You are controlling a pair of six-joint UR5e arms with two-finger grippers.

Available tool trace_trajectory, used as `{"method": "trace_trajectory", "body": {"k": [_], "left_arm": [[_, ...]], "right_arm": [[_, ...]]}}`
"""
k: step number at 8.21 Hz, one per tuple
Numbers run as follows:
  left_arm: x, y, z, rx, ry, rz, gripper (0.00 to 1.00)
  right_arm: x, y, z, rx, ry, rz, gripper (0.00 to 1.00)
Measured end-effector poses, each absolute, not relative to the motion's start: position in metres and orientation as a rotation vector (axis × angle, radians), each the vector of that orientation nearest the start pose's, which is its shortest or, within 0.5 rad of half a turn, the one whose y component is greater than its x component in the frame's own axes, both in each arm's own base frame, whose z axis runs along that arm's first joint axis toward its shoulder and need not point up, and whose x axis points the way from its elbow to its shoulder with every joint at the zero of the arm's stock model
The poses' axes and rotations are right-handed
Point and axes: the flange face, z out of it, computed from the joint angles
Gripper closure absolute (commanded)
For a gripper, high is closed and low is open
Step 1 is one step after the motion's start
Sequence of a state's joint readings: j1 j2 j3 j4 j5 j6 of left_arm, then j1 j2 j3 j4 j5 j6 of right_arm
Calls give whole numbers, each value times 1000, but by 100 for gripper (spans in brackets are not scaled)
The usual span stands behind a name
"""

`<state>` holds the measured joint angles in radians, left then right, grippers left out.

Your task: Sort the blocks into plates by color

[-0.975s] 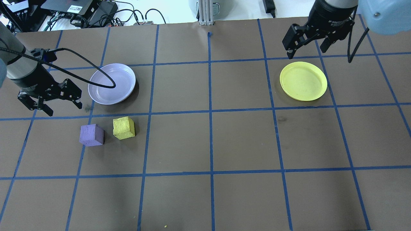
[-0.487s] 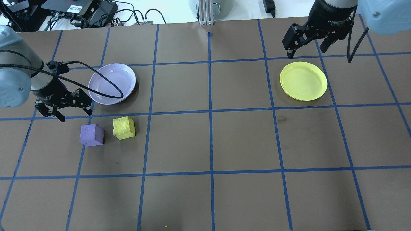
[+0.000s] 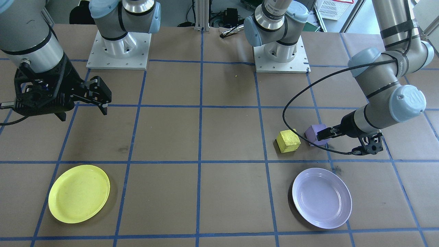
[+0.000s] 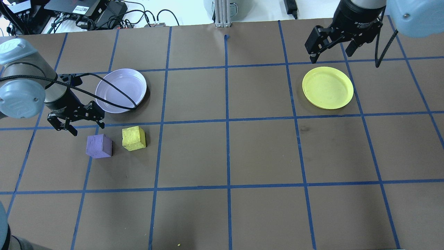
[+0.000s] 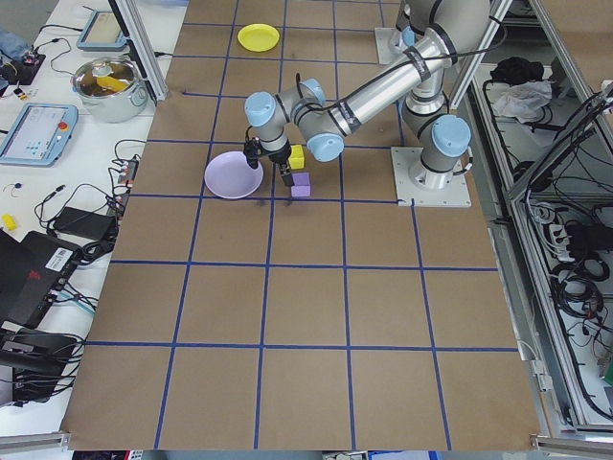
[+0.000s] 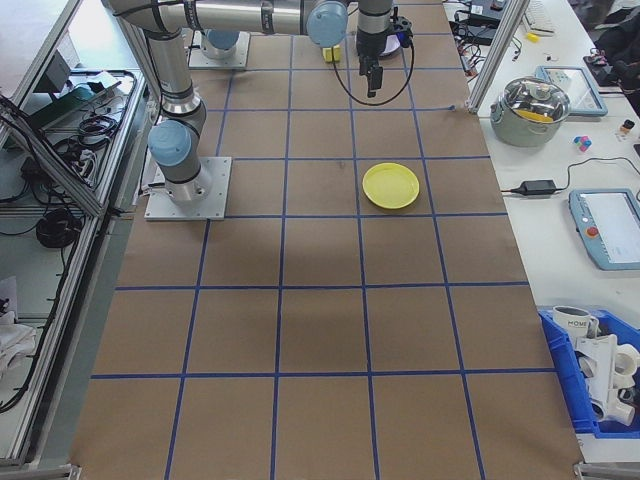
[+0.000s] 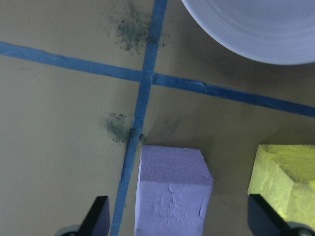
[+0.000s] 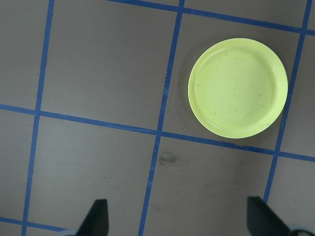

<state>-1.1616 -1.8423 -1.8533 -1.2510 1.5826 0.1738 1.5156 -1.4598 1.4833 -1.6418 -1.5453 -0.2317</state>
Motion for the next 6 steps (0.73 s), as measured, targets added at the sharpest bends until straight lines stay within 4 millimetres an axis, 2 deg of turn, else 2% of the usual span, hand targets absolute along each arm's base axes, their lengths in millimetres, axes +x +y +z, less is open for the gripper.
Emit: {"method": "trace_trajectory", "body": {"k": [6], "left_arm": [[89,-534,199,-360,3170,496,2]], "right_arm": [[106,-551,481,-276,3110,-80,0]]}}
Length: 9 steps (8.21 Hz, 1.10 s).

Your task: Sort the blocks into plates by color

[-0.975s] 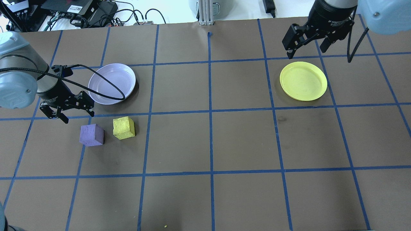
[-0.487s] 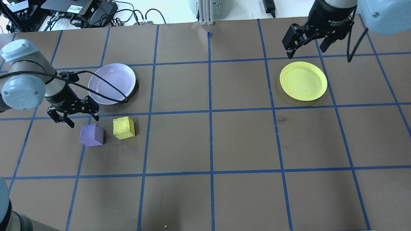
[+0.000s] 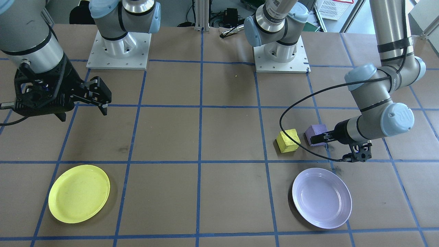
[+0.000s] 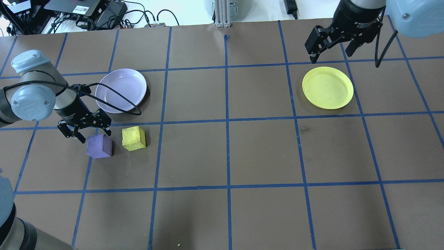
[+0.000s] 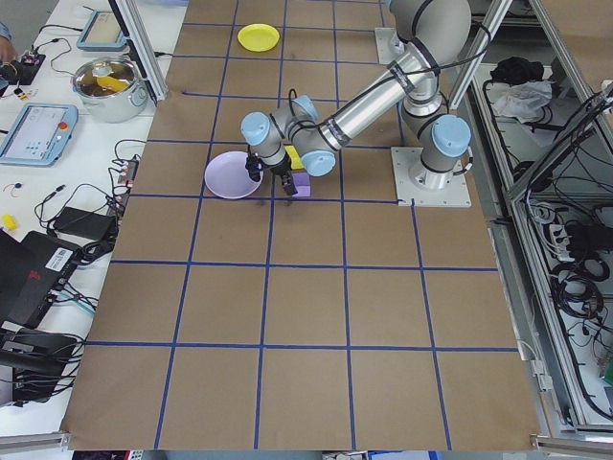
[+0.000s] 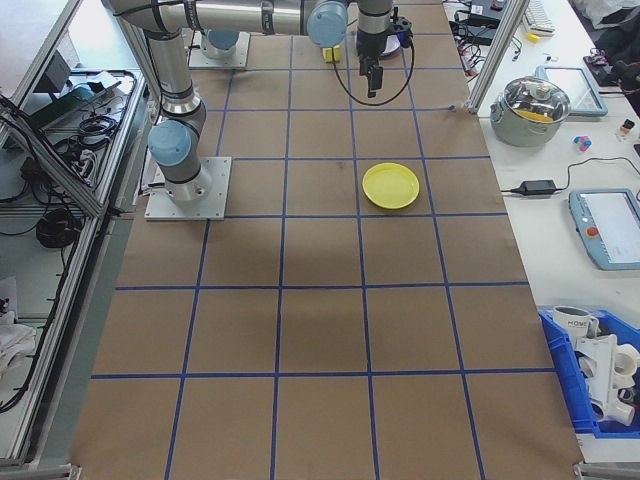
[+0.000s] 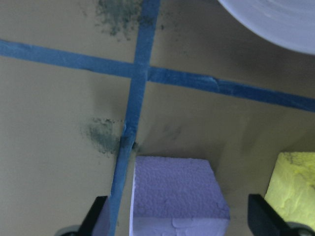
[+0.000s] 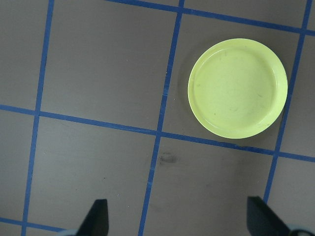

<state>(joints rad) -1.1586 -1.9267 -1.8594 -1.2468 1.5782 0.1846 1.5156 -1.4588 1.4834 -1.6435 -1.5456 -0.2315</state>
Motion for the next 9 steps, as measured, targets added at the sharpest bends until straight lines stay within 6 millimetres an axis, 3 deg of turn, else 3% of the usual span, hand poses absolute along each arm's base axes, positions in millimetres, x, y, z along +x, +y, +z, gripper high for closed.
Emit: {"method": "trace_trajectory", "body": {"k": [2,4,5,6,7,9], "left_arm": [[94,-529,186,-361,3179,487,29],[103,-522,180,-330,3192,471,34],[104,-521,179,-328,3194,469,42],[104,-520,179,-329,3195,471,86],[104,-520,180,-329,3195,467,100],[101,-520,186,-321,3191,460,100]], "right_arm": [[106,-550,481,-275,3110,-80,0],[106,-550,482,-274,3110,-84,0],[106,-549,483,-273,3110,-86,0],[106,-549,484,-273,3110,-89,0],[106,-548,485,-273,3110,-91,0],[106,-548,484,-272,3110,-90,0]]}}
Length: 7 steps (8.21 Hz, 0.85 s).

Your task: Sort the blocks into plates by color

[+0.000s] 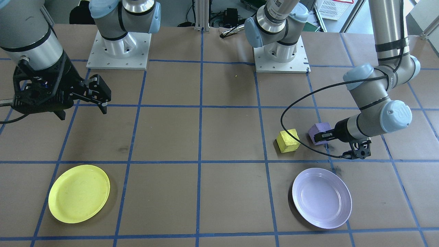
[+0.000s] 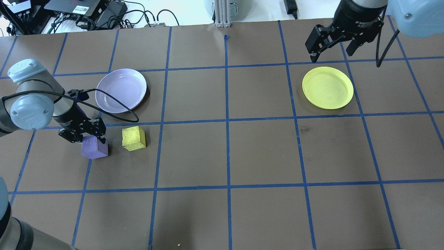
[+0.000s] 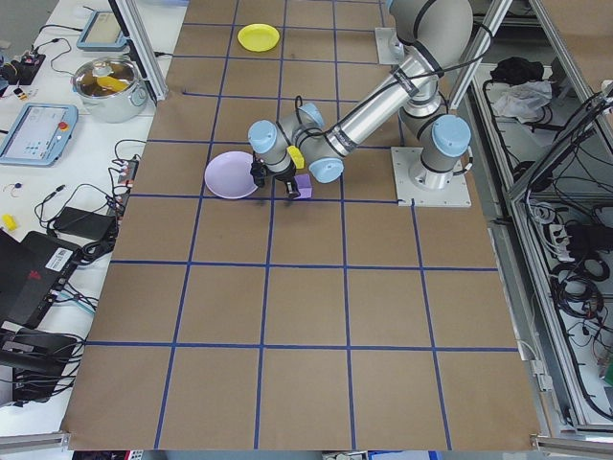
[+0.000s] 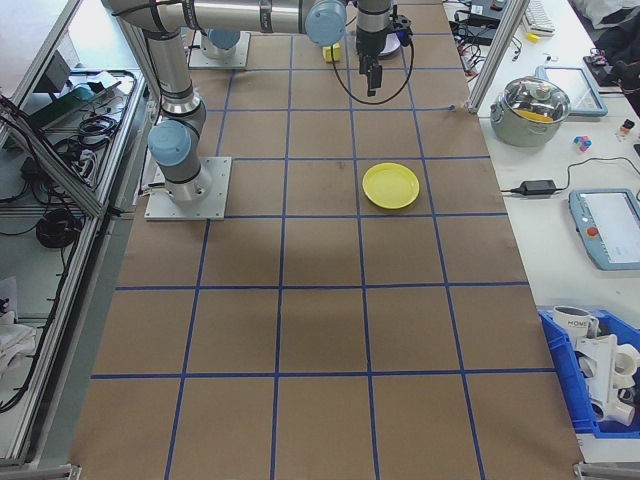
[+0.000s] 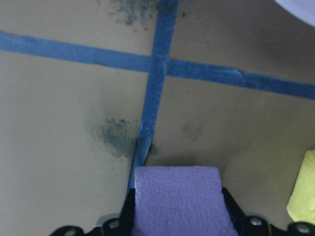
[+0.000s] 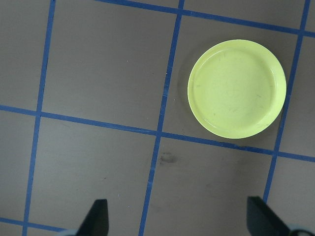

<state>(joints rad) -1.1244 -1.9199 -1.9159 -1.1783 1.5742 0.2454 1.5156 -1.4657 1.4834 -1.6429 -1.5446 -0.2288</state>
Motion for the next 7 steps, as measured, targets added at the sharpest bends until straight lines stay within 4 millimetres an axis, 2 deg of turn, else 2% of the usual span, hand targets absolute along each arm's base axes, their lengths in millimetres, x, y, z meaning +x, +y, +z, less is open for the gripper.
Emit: {"method": "trace_trajectory", "body": {"k": [3,4,5,7], "left_arm": [[99,-518,204,-302,3197,469,100],[101,-524,213,-285,3199,449,100],[105,-538,226,-272,3199,413,100],[106,-586,261,-222,3207,321,100]], "right_arm": [[106,-549,484,-274,3103,-90,0],[107,-549,483,-277,3101,-89,0],[107,-549,483,-278,3101,-89,0],[107,-549,484,-278,3100,-91,0]]}}
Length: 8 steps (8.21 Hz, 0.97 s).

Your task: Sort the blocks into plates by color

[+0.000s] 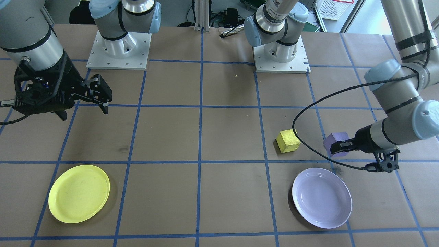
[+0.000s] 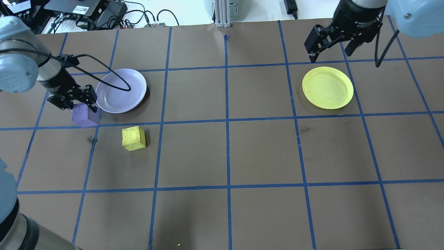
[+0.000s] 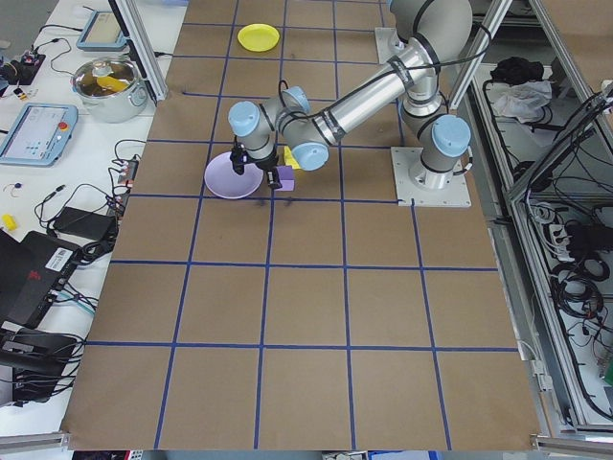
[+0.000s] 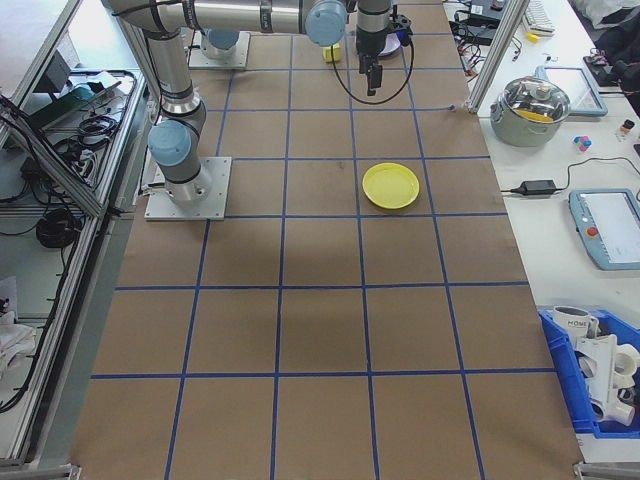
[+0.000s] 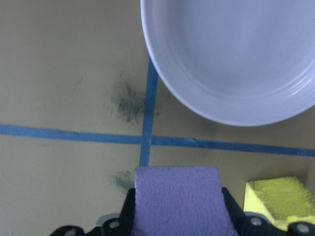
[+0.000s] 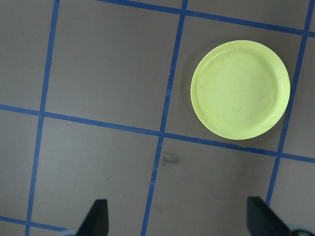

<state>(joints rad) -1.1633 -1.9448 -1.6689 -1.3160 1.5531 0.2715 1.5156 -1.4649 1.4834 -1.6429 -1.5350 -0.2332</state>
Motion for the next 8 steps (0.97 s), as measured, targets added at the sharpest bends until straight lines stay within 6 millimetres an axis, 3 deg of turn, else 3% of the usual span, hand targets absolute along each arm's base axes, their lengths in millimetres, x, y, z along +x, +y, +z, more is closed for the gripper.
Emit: {"method": "trace_trajectory", "body": {"k": [2,3,5,6,7,8], "left_arm": [[94,-650,273,-142,3208,260,100],[87,-674,263,-111,3209,251,100],[74,-702,233,-67,3213,225,100],[67,-708,225,-52,3211,216,73],[63,-711,221,-40,3209,213,24],[60,-712,216,-34,3207,217,0]], "right_arm": [[107,-549,483,-278,3100,-89,0],[107,-549,483,-278,3099,-89,0],[107,-550,482,-278,3099,-86,0],[107,-550,482,-278,3099,-85,0],[107,-550,482,-274,3099,-86,0],[107,-550,483,-268,3099,-91,0]]}}
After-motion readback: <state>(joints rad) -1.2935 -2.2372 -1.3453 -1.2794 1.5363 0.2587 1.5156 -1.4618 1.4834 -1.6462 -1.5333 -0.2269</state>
